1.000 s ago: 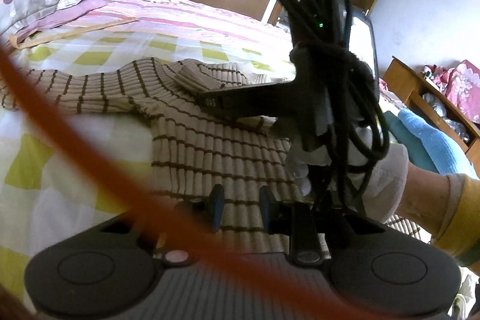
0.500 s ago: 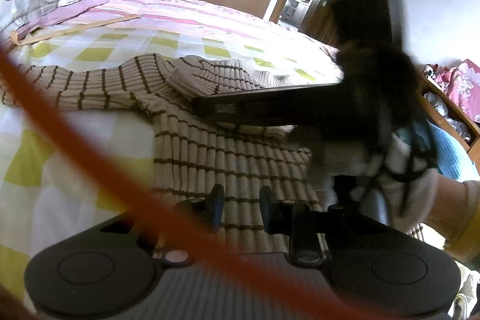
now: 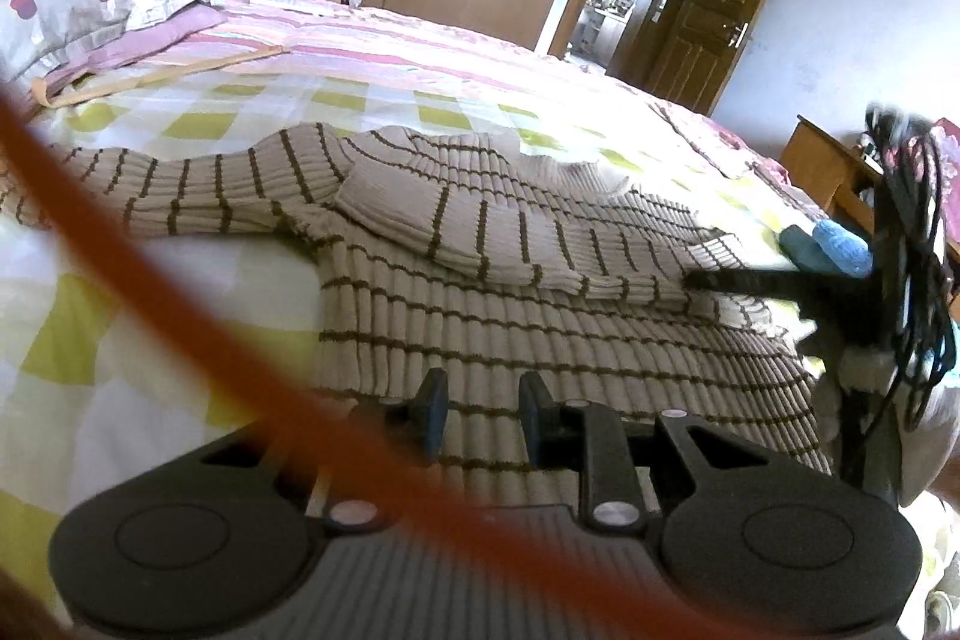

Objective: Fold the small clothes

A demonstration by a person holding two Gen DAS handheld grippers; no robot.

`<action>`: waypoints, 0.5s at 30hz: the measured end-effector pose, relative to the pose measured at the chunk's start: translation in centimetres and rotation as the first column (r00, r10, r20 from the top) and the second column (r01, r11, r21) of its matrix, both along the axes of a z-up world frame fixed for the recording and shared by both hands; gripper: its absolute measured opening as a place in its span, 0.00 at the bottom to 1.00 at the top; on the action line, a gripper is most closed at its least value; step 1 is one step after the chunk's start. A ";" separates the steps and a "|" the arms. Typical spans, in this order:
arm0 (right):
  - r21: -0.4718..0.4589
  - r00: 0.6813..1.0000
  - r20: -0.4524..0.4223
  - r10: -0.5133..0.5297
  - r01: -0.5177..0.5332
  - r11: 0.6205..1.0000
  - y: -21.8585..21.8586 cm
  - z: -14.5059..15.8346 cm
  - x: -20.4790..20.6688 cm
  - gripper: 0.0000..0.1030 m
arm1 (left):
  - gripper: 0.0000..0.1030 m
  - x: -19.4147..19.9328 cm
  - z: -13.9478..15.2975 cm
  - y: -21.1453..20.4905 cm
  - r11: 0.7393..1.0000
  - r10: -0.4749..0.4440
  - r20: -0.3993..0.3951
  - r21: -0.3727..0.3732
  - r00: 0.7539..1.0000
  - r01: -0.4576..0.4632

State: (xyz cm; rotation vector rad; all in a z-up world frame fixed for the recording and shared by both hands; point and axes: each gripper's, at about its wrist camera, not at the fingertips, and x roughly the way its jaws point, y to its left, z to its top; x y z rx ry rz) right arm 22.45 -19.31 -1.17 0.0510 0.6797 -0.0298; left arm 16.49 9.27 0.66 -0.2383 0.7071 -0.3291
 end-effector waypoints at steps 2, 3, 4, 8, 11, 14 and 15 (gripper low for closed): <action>0.031 0.999 -0.023 -0.027 0.027 0.999 -1.3 -0.7 0.0 0.18 | 0.30 0.1 0.0 0.2 1.000 0.009 0.002 -0.001 1.000 -0.009; 0.032 0.999 -0.022 -0.023 0.024 0.999 -1.3 -0.7 -0.1 0.18 | 0.30 0.2 0.1 0.4 1.000 0.016 0.002 0.000 1.000 -0.016; 0.016 0.999 -0.025 -0.021 0.022 1.000 -1.2 -0.5 0.0 0.18 | 0.30 0.3 0.1 0.5 1.000 0.022 0.003 0.002 1.000 -0.022; 0.012 1.000 0.020 0.006 -0.006 1.000 0.2 0.5 -0.8 0.19 | 0.30 0.7 0.7 2.0 0.997 0.080 0.026 -0.003 0.996 -0.080; 0.022 0.997 0.047 0.067 -0.069 0.997 1.7 1.0 -2.0 0.19 | 0.30 1.2 1.1 3.9 0.989 0.147 0.042 -0.012 0.988 -0.147; 0.047 0.992 0.052 0.116 -0.119 0.992 3.3 1.0 -2.8 0.19 | 0.30 1.9 1.1 6.2 0.971 0.240 0.044 -0.012 0.970 -0.240; 0.059 0.990 0.053 0.129 -0.132 0.989 3.8 0.9 -2.9 0.19 | 0.30 2.1 1.1 6.9 0.963 0.268 0.045 -0.012 0.962 -0.267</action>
